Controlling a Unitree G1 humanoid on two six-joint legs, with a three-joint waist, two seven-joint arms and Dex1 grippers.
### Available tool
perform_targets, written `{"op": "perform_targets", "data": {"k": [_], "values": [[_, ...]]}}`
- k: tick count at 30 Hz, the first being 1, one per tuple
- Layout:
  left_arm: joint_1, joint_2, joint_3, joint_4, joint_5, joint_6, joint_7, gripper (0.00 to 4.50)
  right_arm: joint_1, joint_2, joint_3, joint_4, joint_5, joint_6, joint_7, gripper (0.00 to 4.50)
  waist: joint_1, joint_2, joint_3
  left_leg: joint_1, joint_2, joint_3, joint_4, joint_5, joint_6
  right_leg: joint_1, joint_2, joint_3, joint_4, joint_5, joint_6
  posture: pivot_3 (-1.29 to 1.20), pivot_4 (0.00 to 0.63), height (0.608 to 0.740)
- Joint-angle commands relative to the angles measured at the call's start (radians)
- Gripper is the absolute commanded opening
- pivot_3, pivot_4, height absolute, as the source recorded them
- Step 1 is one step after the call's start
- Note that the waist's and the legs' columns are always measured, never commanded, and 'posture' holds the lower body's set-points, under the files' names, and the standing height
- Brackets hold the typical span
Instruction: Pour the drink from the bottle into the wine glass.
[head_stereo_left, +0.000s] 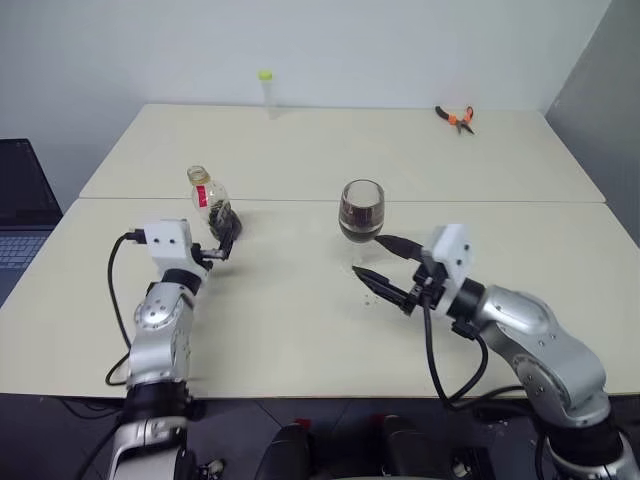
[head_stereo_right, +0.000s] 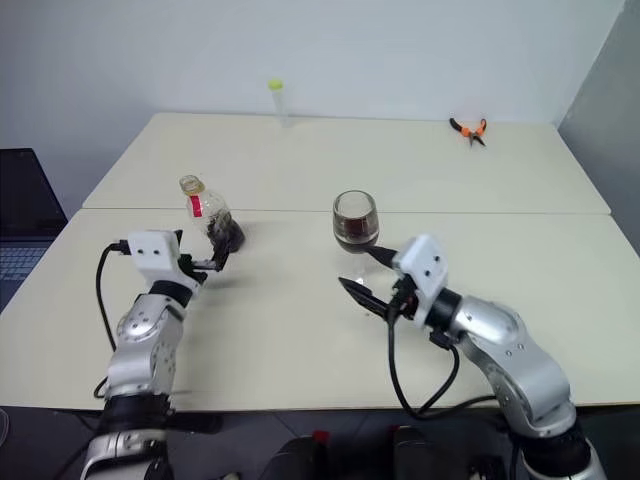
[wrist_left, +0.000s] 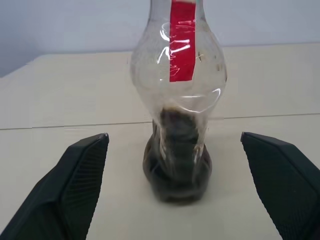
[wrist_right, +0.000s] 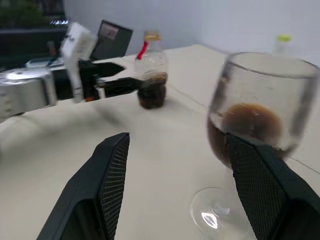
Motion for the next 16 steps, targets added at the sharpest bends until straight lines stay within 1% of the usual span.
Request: {"op": "perform_targets", "data": {"k": [1,5,7,12,16], "values": [[0.048,-0.015,-0.002,-0.163,0.012,0.061,0.047,4.49,0.044,0.074,-0.059,0.09,-0.061,-0.165,-0.072,3.26,0.002,0.0,0.0,0.001,0.0,0.001,0.0,0.0,0.0,0.0,0.0,0.0,0.0,0.0,0.0,0.0,0.15,0.74],[0.074,-0.046,-0.024,-0.21,0.057,0.032,0.086,4.49,0.052,0.163,-0.084,0.255,-0.174,-0.358,-0.162,3.26,0.004,0.0,0.0,0.002,-0.001,0.002,0.0,0.0,0.0,0.0,0.001,0.001,0.002,0.0,0.0,0.0,0.15,0.74],[0.073,-0.061,-0.03,-0.218,0.064,0.026,0.096,4.49,0.038,0.198,-0.106,0.336,-0.189,-0.416,-0.191,3.26,0.003,0.0,0.0,0.003,0.0,0.004,0.0,0.0,0.0,0.0,0.004,0.002,0.002,0.0,0.0,0.0,0.15,0.74],[0.088,-0.082,-0.036,-0.222,0.075,0.033,0.106,4.49,-0.02,0.227,-0.162,0.54,-0.241,-0.521,-0.266,3.26,0.002,0.0,0.0,0.004,0.0,0.005,-0.001,0.0,0.0,0.0,0.004,0.004,0.002,0.0,0.0,0.0,0.15,0.74],[0.1,-0.087,-0.036,-0.226,0.088,0.014,0.112,4.49,-0.05,0.23,-0.186,0.619,-0.24,-0.57,-0.275,3.26,0.001,0.0,0.0,0.004,0.001,0.006,-0.001,0.0,0.0,0.0,0.004,0.004,0.002,-0.001,-0.001,0.0,0.15,0.74]]}}
